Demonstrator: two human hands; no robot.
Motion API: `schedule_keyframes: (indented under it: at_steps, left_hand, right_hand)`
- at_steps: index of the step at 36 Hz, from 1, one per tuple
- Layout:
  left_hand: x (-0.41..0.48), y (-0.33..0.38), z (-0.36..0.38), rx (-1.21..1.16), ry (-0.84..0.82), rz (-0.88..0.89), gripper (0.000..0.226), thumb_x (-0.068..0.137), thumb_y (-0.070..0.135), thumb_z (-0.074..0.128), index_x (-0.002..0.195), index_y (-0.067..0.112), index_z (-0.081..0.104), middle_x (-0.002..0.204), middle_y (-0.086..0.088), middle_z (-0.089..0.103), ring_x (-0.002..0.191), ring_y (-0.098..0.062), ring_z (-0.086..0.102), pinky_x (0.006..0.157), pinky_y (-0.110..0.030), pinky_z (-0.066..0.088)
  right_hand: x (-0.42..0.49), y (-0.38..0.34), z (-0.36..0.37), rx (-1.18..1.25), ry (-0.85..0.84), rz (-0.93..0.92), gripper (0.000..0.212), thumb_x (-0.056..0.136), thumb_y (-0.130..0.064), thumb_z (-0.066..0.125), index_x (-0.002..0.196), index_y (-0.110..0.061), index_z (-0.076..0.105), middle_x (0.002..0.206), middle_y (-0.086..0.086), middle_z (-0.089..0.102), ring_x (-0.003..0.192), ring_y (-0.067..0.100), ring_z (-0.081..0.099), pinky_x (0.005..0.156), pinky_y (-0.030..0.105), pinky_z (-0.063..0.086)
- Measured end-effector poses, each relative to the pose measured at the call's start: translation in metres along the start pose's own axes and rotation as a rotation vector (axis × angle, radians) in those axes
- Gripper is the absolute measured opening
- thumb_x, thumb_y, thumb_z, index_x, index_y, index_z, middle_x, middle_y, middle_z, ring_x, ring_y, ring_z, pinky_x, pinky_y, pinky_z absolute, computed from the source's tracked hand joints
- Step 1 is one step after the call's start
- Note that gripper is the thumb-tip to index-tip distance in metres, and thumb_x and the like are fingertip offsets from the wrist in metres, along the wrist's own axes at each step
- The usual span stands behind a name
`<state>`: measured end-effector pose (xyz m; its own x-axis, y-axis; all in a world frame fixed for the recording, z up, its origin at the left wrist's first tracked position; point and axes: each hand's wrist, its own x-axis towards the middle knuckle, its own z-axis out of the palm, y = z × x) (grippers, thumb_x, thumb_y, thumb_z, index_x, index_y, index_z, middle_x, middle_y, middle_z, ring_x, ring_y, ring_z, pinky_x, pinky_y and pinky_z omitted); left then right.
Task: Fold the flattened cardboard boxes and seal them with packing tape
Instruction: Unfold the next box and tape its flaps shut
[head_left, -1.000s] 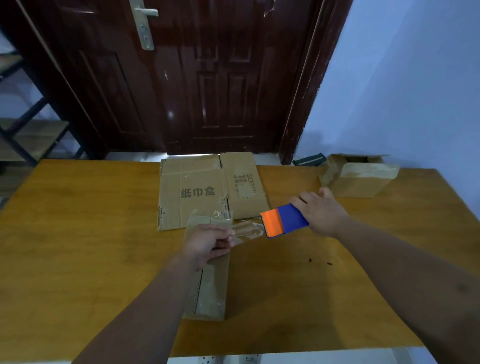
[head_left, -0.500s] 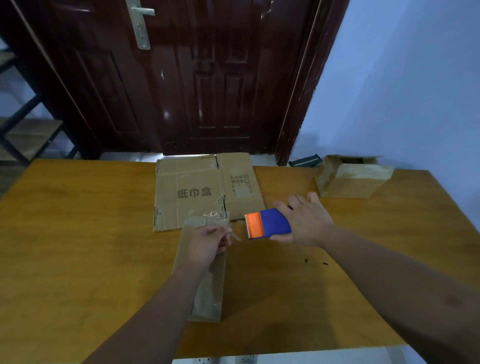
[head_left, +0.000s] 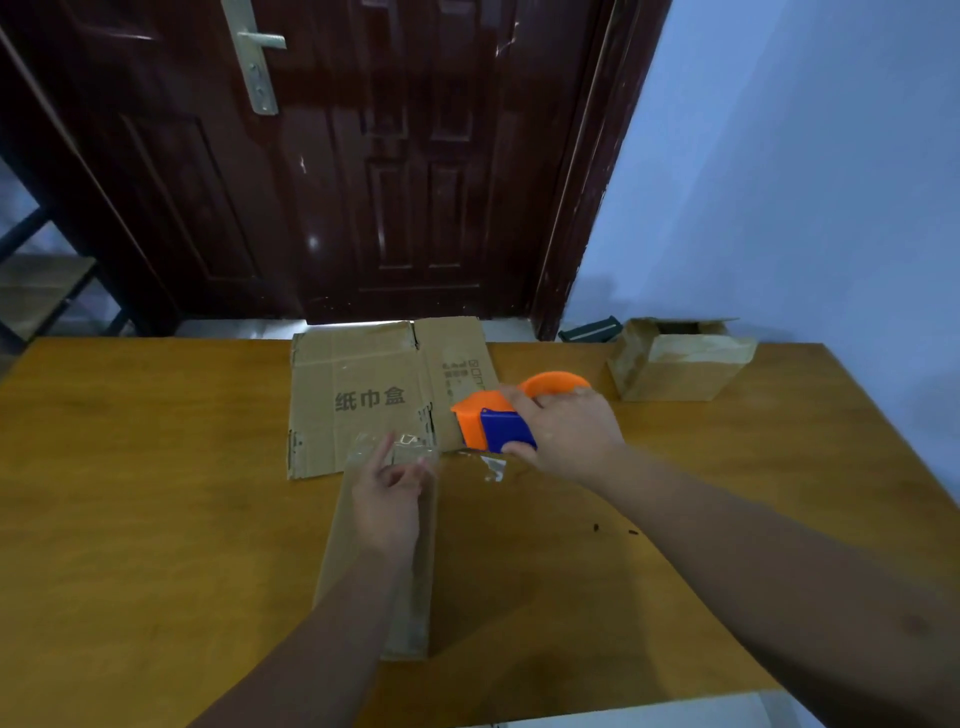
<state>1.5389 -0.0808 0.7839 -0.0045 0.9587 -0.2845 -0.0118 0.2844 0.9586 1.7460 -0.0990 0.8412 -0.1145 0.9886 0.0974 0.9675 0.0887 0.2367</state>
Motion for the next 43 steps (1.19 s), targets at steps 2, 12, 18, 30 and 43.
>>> schedule_keyframes:
  at_steps: [2,12,18,30,43]
  left_hand:
    - [0.003,-0.004,-0.001,0.054,0.062,0.013,0.035,0.088,0.021,0.067,0.119,0.033,0.059,0.089,0.009,0.072,0.086,-0.001,0.066,0.078,-0.022,0.050]
    - [-0.004,-0.004,0.007,0.151,0.141,0.215,0.013,0.091,0.018,0.062,0.084,0.028,0.063,0.080,0.010,0.065,0.076,-0.003,0.061,0.067,-0.020,0.045]
    - [-0.005,-0.003,0.012,0.229,0.116,0.316,0.007,0.091,0.012,0.061,0.092,0.017,0.066,0.088,0.002,0.065,0.081,-0.009,0.060,0.069,-0.015,0.042]
    - [-0.006,-0.003,0.022,0.345,0.124,0.416,0.021,0.088,0.005,0.065,0.107,0.006,0.071,0.113,-0.004,0.064,0.105,-0.017,0.059,0.091,-0.036,0.051]
    - [-0.014,-0.010,0.023,0.804,-0.082,0.677,0.062,0.079,-0.007,0.063,0.137,-0.005,0.043,0.136,-0.023,0.049,0.125,-0.039,0.047,0.107,-0.048,0.036]
  right_hand:
    - [0.000,-0.005,-0.002,0.028,0.002,0.011,0.074,0.091,-0.063,0.043,0.148,-0.022,0.024,0.093,0.001,0.068,0.077,0.017,0.063,0.058,0.027,0.034]
    - [0.007,-0.038,-0.005,0.207,-0.045,0.090,0.059,0.096,-0.039,0.043,0.146,-0.025,0.015,0.113,0.010,0.058,0.094,0.026,0.060,0.066,0.036,0.052]
    - [0.009,-0.063,0.000,0.299,-0.063,0.116,0.045,0.094,-0.026,0.045,0.132,-0.024,0.021,0.110,0.014,0.054,0.092,0.033,0.056,0.063,0.041,0.049]
    - [-0.002,-0.081,0.010,0.446,-0.094,0.077,0.062,0.095,-0.015,0.042,0.147,-0.040,0.020,0.106,0.016,0.040,0.092,0.037,0.050,0.068,0.042,0.045]
    - [0.004,-0.072,0.011,0.544,-0.079,0.077,0.063,0.095,-0.014,0.050,0.148,-0.038,0.025,0.112,0.012,0.032,0.101,0.029,0.043,0.081,0.038,0.047]
